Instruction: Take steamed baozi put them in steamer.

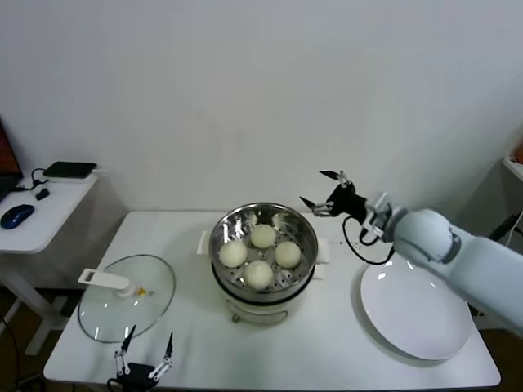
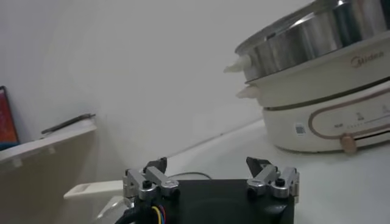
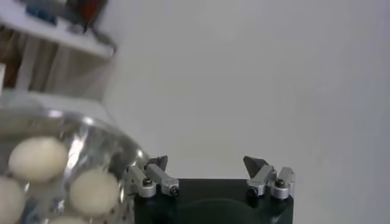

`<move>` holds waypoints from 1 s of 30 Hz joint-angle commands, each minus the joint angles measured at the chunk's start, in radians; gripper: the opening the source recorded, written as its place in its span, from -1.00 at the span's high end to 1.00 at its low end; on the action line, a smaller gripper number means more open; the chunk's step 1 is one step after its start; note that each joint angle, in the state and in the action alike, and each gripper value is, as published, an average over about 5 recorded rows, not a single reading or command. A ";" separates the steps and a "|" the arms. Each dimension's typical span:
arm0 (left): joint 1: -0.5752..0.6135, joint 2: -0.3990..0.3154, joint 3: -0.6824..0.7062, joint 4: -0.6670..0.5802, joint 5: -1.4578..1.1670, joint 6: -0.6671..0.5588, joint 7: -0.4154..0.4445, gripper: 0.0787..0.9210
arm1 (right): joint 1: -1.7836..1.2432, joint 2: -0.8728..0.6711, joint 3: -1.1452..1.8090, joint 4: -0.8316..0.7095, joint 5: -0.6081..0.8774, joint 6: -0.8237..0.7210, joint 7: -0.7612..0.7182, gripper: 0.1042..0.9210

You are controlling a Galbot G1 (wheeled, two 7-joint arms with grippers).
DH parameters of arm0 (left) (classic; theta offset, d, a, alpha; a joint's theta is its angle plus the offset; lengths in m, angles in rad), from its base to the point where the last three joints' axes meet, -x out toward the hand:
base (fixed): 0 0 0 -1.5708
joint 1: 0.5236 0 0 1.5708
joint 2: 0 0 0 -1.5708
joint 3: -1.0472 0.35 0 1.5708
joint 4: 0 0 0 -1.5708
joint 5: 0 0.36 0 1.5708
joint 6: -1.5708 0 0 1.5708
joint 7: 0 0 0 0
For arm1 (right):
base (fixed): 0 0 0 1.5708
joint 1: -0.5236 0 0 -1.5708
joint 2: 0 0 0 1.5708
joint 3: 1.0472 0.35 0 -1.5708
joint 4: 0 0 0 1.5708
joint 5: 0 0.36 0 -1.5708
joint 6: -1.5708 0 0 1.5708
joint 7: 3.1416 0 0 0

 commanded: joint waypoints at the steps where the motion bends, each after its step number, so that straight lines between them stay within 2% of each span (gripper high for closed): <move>1: 0.001 -0.004 0.003 0.017 0.004 -0.013 -0.004 -0.77 | -1.214 0.315 1.071 0.171 -0.189 0.264 0.084 -0.76; 9: -0.002 -0.002 0.004 0.032 0.002 -0.024 -0.015 -0.77 | -1.399 0.609 1.120 0.197 -0.293 0.438 0.053 -0.76; 14: -0.001 -0.001 0.005 0.027 0.001 -0.026 -0.016 -0.77 | -1.448 0.739 1.102 0.195 -0.332 0.505 0.054 -0.76; 30: 0.012 -0.006 0.014 0.017 0.004 -0.030 -0.018 -0.77 | -1.477 0.804 1.042 0.161 -0.398 0.577 0.073 -0.76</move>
